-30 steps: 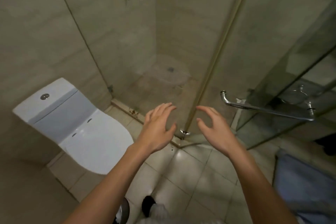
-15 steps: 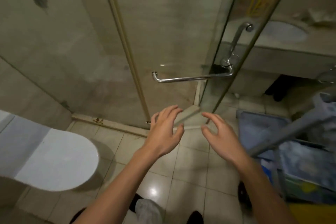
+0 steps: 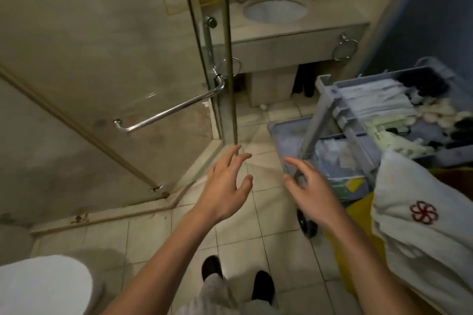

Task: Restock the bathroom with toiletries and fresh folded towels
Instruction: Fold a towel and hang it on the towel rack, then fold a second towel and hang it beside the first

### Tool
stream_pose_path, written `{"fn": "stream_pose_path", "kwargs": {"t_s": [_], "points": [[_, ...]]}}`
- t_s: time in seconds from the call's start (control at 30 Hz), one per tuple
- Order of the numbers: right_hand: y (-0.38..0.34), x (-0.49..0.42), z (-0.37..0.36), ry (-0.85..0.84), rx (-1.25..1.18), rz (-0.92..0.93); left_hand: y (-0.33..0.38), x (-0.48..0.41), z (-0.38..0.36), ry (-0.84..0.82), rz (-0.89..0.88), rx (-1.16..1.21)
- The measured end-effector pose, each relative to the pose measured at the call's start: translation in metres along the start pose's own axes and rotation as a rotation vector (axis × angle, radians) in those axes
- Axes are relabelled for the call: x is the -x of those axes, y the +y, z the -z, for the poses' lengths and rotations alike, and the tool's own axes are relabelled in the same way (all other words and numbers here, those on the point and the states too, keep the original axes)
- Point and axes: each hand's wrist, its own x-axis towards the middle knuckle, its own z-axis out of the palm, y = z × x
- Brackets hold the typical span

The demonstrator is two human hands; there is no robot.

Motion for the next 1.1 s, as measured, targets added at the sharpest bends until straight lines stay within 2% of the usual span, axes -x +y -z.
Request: {"fn": "stream_pose_path", "kwargs": {"t_s": [0.17, 0.37, 0.63, 0.83, 1.1], "points": [[0.005, 0.006, 0.021, 0.156, -0.024, -0.072, 0.011, -0.026, -0.014, -0.085, -0.131, 0.015], [-0.002, 0.021, 0.022, 0.199, -0.007, -0.139, 0.021, -0.048, -0.024, -0.143, -0.235, 0.003], [-0.009, 0.037, 0.016, 0.367, 0.026, -0.22, 0.018, -0.059, -0.04, -0.251, -0.413, 0.085], [-0.008, 0.067, 0.032, 0.493, 0.05, -0.299, 0.037, -0.061, -0.057, -0.361, -0.543, 0.12], [0.011, 0.107, 0.052, 0.627, 0.06, -0.315, 0.088, -0.052, -0.073, -0.396, -0.655, 0.093]]}}
